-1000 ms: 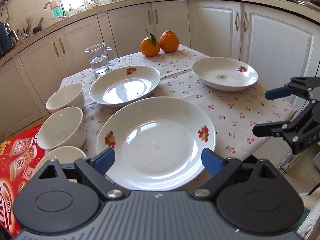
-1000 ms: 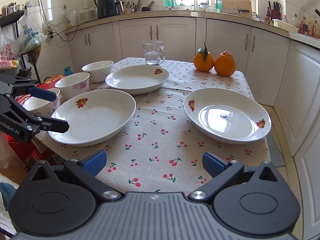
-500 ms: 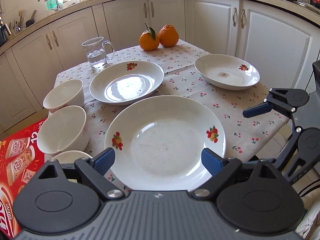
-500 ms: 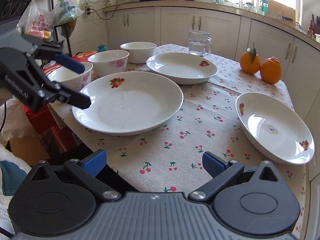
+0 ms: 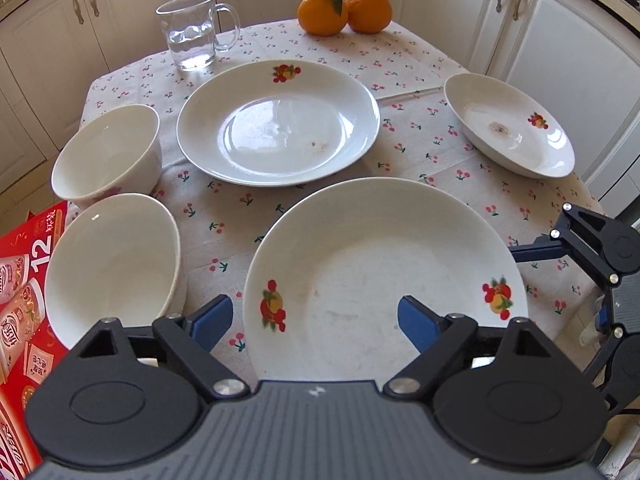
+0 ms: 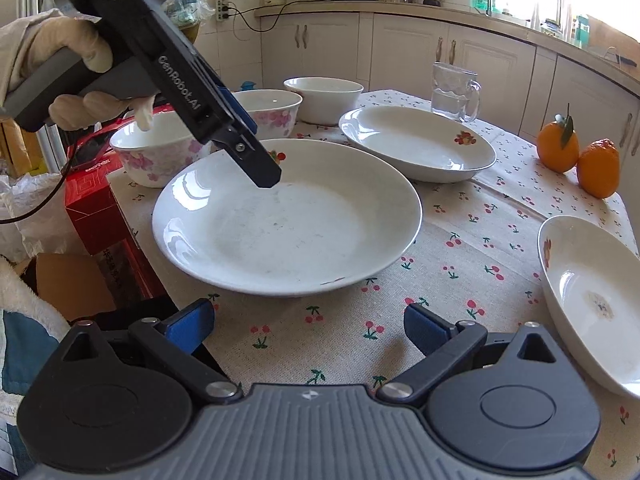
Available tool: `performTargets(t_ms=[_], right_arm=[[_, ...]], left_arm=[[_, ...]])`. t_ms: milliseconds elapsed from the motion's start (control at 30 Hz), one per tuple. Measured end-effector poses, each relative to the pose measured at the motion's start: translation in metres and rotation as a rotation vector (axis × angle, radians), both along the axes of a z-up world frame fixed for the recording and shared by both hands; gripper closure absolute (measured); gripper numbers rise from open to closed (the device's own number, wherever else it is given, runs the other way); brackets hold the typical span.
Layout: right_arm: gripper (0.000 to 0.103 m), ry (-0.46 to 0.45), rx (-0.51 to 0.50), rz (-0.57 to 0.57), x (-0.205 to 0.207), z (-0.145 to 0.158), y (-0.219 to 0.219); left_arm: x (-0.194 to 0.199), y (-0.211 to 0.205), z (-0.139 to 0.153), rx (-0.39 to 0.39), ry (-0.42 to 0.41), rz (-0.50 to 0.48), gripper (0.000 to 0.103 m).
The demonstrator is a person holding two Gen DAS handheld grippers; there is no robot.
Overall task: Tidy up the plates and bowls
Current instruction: 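Grip the rim of the large fruit-decal plate with the left tool, then lift the fruit-decal plate with the left tool and carry it over the stained plate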
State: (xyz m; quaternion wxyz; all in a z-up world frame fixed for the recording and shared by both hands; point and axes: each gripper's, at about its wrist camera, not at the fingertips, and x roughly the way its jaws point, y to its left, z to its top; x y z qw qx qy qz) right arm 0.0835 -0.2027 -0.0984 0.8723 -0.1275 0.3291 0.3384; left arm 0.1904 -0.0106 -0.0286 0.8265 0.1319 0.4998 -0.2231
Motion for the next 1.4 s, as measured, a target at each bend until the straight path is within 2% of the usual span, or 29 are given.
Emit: performTargets(t_ms=[233, 367, 600, 1000, 1400], right_arm=[[0.003, -0.016, -0.002, 0.047, 0.003, 0.001, 0.003], [0.008, -0.005, 0.004, 0.064, 0.007, 0.0, 0.005], [0.011, -0.005, 0.007, 0.074, 0.01, 0.0, 0.008], [0.011, -0.001, 0.024, 0.072, 0.009, -0.002, 0.011], [0.011, 0.015, 0.003, 0.074, 0.009, 0.001, 0.002]], left_arm=[[0.013, -0.006, -0.009, 0.027, 0.075, -0.046, 0.024], [0.018, -0.006, -0.012, 0.034, 0.109, -0.06, 0.026], [0.027, -0.008, -0.015, 0.047, 0.165, -0.095, 0.027], [0.032, -0.013, -0.018, 0.07, 0.19, -0.144, 0.027], [0.031, -0.021, -0.017, 0.04, 0.223, -0.157, 0.027]])
